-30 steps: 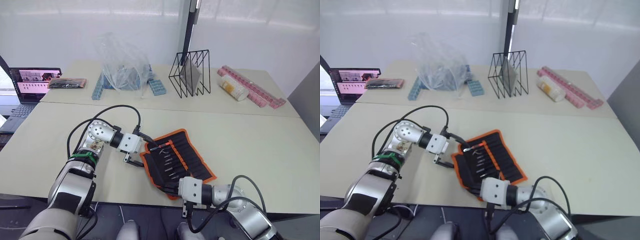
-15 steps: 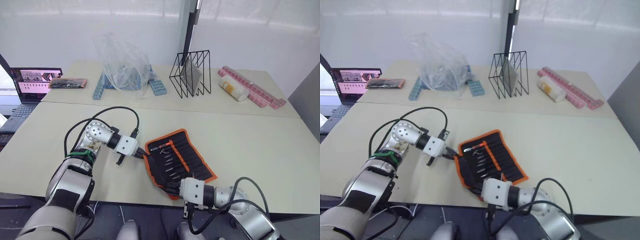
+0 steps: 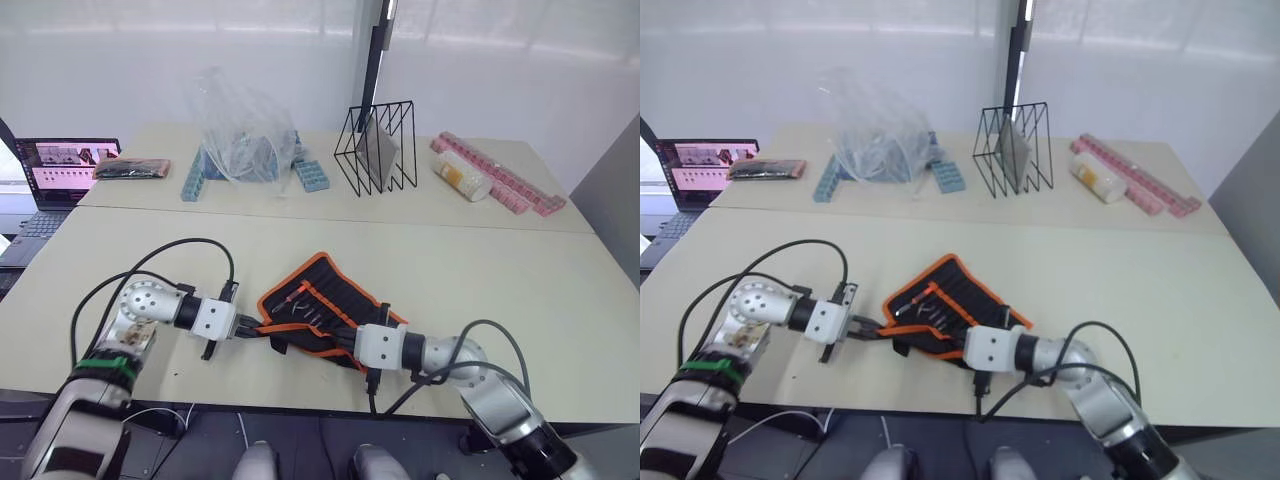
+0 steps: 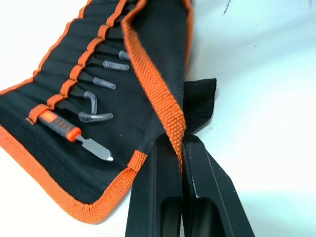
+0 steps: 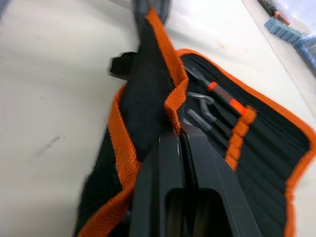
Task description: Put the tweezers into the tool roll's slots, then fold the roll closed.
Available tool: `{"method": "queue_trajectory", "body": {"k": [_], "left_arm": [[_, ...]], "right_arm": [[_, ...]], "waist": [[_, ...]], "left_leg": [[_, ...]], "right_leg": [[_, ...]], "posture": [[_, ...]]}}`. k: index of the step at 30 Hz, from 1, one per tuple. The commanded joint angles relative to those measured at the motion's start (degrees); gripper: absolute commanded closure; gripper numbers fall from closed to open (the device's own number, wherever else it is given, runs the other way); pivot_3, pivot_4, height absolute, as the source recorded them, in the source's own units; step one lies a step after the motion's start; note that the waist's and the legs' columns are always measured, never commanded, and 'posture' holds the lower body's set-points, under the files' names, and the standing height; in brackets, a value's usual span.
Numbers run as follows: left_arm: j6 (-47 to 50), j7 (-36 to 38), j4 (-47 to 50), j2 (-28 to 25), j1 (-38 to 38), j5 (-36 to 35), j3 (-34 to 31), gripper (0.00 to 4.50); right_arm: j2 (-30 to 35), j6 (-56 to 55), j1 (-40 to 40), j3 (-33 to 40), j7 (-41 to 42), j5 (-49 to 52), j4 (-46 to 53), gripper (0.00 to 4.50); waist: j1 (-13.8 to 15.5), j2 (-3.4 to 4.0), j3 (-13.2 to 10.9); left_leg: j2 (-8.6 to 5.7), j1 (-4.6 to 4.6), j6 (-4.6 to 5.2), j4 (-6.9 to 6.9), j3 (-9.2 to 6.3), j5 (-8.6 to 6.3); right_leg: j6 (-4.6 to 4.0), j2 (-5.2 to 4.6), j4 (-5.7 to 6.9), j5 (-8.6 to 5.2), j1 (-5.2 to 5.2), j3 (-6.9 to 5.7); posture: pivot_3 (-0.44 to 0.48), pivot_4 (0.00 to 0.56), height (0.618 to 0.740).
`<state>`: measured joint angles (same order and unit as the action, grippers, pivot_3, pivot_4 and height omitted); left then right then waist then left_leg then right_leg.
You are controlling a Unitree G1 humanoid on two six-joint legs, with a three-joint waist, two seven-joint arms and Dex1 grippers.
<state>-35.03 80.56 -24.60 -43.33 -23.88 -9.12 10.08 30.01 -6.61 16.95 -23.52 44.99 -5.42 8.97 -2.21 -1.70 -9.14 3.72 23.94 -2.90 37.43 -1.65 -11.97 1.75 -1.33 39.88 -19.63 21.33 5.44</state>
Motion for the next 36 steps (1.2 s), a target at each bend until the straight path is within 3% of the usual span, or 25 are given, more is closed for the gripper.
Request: {"method": "queue_trajectory", "body": {"k": [1, 4, 9, 16, 23, 28, 36], "left_arm": [[9.89, -7.78, 14.86, -3.24, 8.85, 0.29, -4.29, 4.46], [19.96, -15.37, 28.31, -3.05, 17.83, 1.1, -6.23, 4.46], [33.88, -25.3, 43.34, -0.78, 26.01, 3.61, -6.88, 4.46], [50.18, -33.5, 52.3, 4.62, 27.59, 2.28, -6.29, 4.46], [53.06, -27.61, 46.7, 1.42, 23.76, -2.73, -8.85, 4.46], [53.37, -22.11, 39.47, 0.35, 16.54, -5.58, -7.25, 4.46], [60.29, -17.5, 32.88, 0.5, 9.68, -9.08, -4.41, 4.46]], "right_arm": [[-0.78, -3.77, 3.87, 1.24, 0.26, -0.39, -4.33, 4.5], [-0.89, -6.78, 6.58, 1.2, 0.86, -0.78, -7.56, 4.5], [-1.05, -12.6, 9.55, 0.8, 0.96, -2.21, -12.08, 4.5], [-2.25, -19.73, 13.49, 1.07, -1.36, -5.2, -17.54, 4.5], [2.56, -17.16, 9.04, 3.2, 4.78, 0.72, -15.36, 4.5], [4.65, -4.55, 5.7, 4.23, 10.53, 6.94, -10.56, 4.5], [4.46, 9.92, 4.45, 5.99, 9.38, 9.37, -6.93, 4.5]], "waist": [[-0.11, 0.03, -0.02], [-0.18, 0.11, -0.08], [0.22, 0.15, -0.12], [-0.09, 0.21, -0.16], [0.19, 0.23, -0.17], [0.09, 0.27, -0.2], [0.08, 0.27, -0.21]], "left_leg": [[0.01, -0.02, 0.0, -0.01, -0.01, 0.0], [0.0, -0.05, 0.0, -0.01, 0.0, 0.0], [-0.03, -0.07, 0.0, 0.0, 0.01, 0.0], [-0.01, -0.14, 0.0, 0.0, 0.06, 0.0], [-0.03, -0.15, -0.01, 0.0, 0.05, 0.0], [-0.03, -0.14, -0.01, -0.01, 0.06, 0.0], [-0.05, -0.12, -0.01, -0.02, 0.05, 0.0]], "right_leg": [[0.0, 0.0, 0.04, 0.0, 0.0, -0.01], [0.0, -0.03, 0.06, 0.0, -0.01, 0.0], [0.0, -0.06, 0.07, 0.0, -0.04, 0.01], [-0.01, -0.01, 0.09, 0.0, -0.05, 0.06], [-0.02, -0.05, 0.08, 0.0, -0.08, 0.06], [-0.02, -0.03, 0.07, 0.0, -0.07, 0.06], [-0.02, -0.04, 0.05, -0.01, -0.07, 0.06]], "posture": [[0.0, 0.15, 0.708], [0.0, 0.15, 0.708], [0.0, 0.15, 0.708], [0.0, 0.15, 0.708], [0.0, 0.15, 0.708], [0.0, 0.15, 0.708], [0.0, 0.15, 0.708]]}}
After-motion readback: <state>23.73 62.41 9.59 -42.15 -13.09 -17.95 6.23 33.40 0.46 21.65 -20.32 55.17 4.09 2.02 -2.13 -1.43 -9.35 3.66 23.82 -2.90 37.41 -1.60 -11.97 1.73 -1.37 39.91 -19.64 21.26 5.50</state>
